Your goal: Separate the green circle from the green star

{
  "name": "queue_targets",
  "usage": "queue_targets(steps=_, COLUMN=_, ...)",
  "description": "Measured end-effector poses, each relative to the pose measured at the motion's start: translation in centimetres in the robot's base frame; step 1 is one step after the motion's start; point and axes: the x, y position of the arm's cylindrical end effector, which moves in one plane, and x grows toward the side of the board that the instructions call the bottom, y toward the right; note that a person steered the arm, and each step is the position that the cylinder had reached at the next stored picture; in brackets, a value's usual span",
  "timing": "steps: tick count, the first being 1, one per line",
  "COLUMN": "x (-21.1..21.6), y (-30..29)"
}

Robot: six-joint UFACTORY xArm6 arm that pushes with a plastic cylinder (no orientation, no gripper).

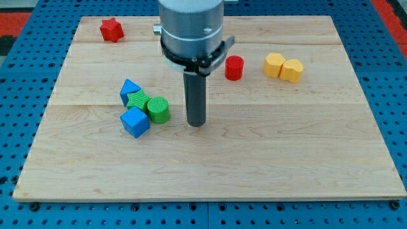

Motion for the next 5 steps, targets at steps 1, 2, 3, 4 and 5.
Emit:
queue_targets(steps=1, x=-3.0, y=-7.8)
queue_targets(steps=2, x=-6.2, y=-7.7)
queue_targets(steps=3, x=-7.7, y=-7.9)
queue_targets(steps=4, x=-15.7, y=-7.8)
queue_targets(steps=5, x=-12.7, y=-9.1)
